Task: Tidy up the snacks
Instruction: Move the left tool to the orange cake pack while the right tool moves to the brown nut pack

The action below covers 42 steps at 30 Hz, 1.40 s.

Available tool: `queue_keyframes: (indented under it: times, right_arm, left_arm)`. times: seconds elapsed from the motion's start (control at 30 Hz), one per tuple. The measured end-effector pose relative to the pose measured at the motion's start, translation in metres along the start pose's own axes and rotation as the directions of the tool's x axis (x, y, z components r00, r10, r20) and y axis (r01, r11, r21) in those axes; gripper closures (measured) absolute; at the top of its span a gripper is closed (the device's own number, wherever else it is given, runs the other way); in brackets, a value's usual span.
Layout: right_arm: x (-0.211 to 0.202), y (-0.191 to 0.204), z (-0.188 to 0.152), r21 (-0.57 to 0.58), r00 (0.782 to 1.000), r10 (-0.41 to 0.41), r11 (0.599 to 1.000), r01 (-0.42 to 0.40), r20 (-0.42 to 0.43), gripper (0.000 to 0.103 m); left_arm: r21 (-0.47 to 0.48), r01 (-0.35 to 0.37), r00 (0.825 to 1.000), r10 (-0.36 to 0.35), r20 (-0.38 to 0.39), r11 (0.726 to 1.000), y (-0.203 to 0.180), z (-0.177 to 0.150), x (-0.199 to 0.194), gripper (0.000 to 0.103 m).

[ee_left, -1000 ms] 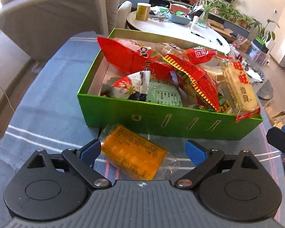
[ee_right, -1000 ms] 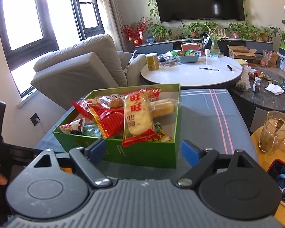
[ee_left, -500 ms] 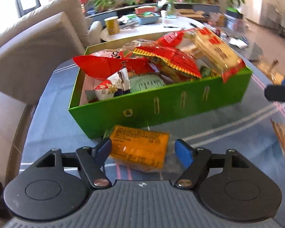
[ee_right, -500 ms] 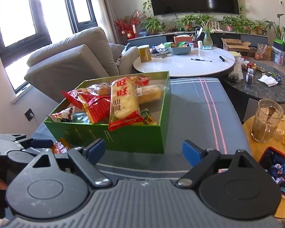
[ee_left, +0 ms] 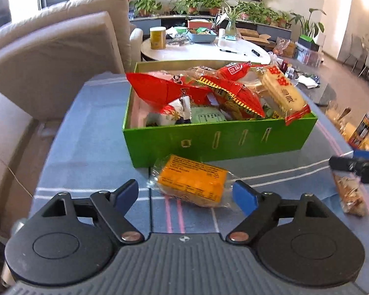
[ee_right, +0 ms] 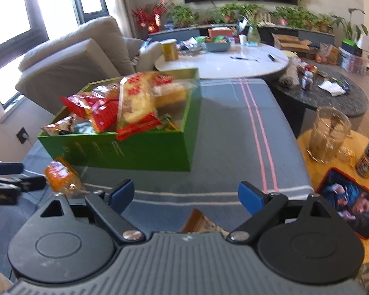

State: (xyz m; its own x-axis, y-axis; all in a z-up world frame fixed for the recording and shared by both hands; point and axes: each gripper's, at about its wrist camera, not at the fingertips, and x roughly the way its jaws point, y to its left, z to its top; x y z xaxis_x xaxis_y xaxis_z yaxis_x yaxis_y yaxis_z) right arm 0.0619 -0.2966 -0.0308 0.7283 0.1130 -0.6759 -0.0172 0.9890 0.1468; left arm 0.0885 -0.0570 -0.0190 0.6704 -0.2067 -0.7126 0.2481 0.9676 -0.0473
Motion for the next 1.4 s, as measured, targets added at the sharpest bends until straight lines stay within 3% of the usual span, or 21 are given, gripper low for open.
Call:
queue_keyframes:
  times: [0.3,0.47,0.6,0.73,0.8,1.0,1.2,1.27,1.4]
  right_arm:
    - [0.014,-0.009,-0.016,0.041,0.991,-0.052,0.998,0.057,-0.123,0.009]
    - [0.021,-0.006,-0.021,0.05,0.988,-0.031,0.998,0.039,-0.155,0.007]
    - [0.017,0.005,-0.022,0.052,0.984,0.058,0.997,-0.05,-0.169,0.006]
    - [0.009,0.022,-0.024,0.037,0.961,0.203,0.979,-0.2,-0.187,0.007]
    - [0.004,0.03,-0.025,0.0,0.953,0.237,0.97,-0.242,-0.188,0.007]
    - [-0.011,0.037,-0.026,-0.143,0.977,0.119,0.979,-0.145,-0.178,0.006]
    - [-0.016,0.026,-0.031,-0.218,0.973,0.098,0.965,-0.145,-0.209,0.006]
    - [-0.013,0.025,-0.033,-0.215,0.97,0.102,0.965,-0.151,-0.222,0.006]
    - [-0.007,0.027,-0.038,-0.213,0.963,0.102,0.964,-0.157,-0.25,0.006]
  left_arm:
    - [-0.204,0.069,0.989,-0.094,-0.114,0.976,0.016,-0.002,0.021,0.02]
    - [-0.225,0.075,0.989,-0.102,-0.109,0.972,0.01,0.008,0.029,0.019]
    - [-0.22,0.052,0.989,-0.08,-0.121,0.974,0.004,0.017,0.039,0.019]
    - [-0.207,0.007,0.989,-0.038,-0.145,0.978,-0.002,0.017,0.05,0.019]
    - [-0.207,-0.008,0.986,-0.027,-0.162,0.978,-0.004,0.015,0.056,0.019]
    - [-0.215,-0.007,0.984,-0.031,-0.173,0.977,-0.001,0.01,0.066,0.02]
    - [-0.12,0.065,0.986,-0.082,-0.147,0.991,-0.005,0.006,0.061,0.043]
    - [-0.082,0.11,0.982,-0.121,-0.147,0.991,-0.007,0.003,0.057,0.059]
    - [-0.044,0.136,0.977,-0.142,-0.157,0.99,-0.005,-0.002,0.05,0.063]
